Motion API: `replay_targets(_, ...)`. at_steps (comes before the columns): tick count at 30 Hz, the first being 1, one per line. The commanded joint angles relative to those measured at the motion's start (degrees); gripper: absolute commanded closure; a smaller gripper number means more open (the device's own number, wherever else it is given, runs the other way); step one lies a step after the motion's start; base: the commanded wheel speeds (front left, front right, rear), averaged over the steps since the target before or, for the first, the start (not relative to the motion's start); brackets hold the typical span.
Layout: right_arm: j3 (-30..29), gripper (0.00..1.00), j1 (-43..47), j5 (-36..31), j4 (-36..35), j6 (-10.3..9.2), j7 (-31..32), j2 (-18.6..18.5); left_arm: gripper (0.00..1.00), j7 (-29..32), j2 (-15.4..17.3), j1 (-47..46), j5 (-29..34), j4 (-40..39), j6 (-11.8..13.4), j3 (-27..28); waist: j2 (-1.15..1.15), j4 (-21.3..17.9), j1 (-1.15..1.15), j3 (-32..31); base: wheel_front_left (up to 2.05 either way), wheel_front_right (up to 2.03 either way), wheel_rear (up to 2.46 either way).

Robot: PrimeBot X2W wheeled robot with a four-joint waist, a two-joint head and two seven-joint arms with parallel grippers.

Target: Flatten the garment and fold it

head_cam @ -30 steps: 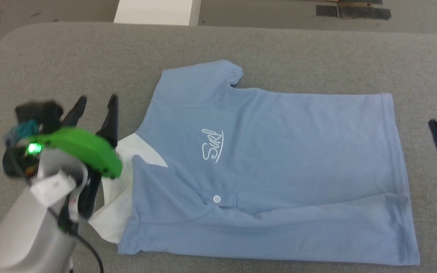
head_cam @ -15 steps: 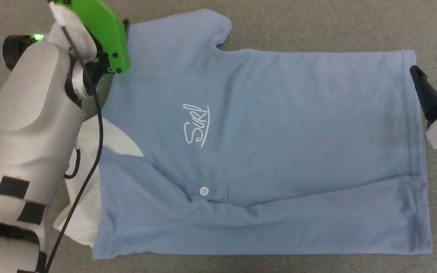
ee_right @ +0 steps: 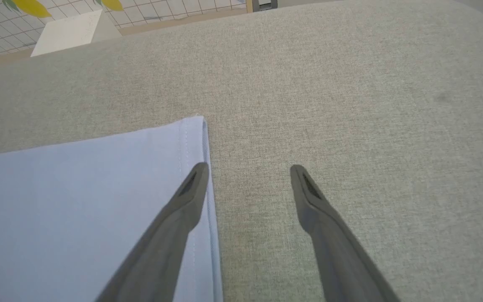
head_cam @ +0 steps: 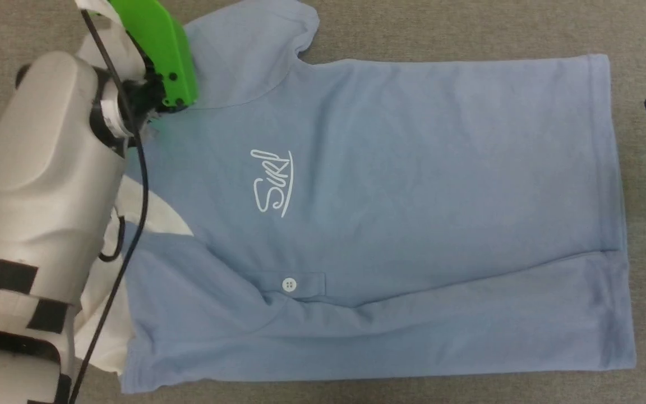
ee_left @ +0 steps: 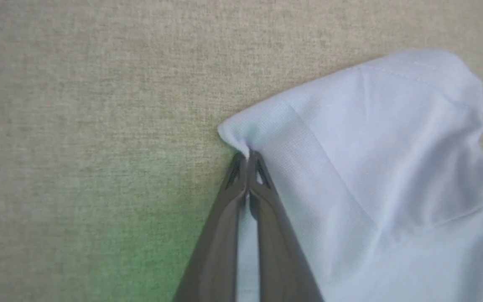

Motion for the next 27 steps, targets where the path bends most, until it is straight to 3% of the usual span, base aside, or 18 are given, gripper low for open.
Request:
replay_targets(1, -0.2, 0.00, 0.1, -0.2, -0.5, -0.09, 0.2, -0.4, 1.00, -1.2, -1.0, 3.4, -0.9, 0.1, -0.8, -0.4, 0.00, 1.5, -0.01, -0.8, 0.00, 0.00, 0.00)
replay_targets(6, 1.0, 0.00, -0.9, -1.2, -1.1, -0.09, 1.8, -2.1, 1.00, -9.5, -1.3, 3.6, -1.5, -3.6, -3.1, 2.1, 0.00, 3.6, -0.01, -2.3, 0.00, 0.00, 0.00)
replay_targets(11, 4.6, 0.00, -3.6, -4.2, 2.4, -0.09, 6.4, -6.2, 1.00, -15.6, -0.7, 5.1, -1.7, -9.6, -5.5, 3.5, 0.00, 5.2, -0.01, -2.9, 0.00, 0.00, 0.00)
replay_targets(17, 9.7, 0.00, -9.4, -8.2, 8.6, -0.09, 11.7, -10.3, 1.00, -18.2, 0.2, 9.2, -1.9, -17.6, -5.1, 4.1, 0.00, 7.1, -0.01, -1.5, 0.00, 0.00, 0.00)
replay_targets(25, 13.9, 0.00, -12.2, -9.5, 15.2, -0.09, 17.4, -12.0, 1.00, -18.3, 0.8, 12.7, -2.9, -23.0, -4.1, 4.6, 0.00, 8.4, -0.01, -0.4, 0.00, 0.00, 0.00)
replay_targets(26, 14.0, 0.53, -12.2, -9.2, 15.5, -0.09, 17.7, -11.9, 1.00, -18.3, 1.0, 12.9, -2.9, -23.2, -4.1, 4.7, 0.00, 8.4, -0.01, -0.5, 0.00, 0.00, 0.00)
replay_targets(27, 13.8, 0.93, -12.4, -8.8, 15.7, -0.09, 17.6, -11.8, 1.00, -18.4, 1.1, 13.2, -3.0, -23.4, -4.1, 4.7, 0.00, 8.4, -0.01, -0.8, 0.00, 0.00, 0.00)
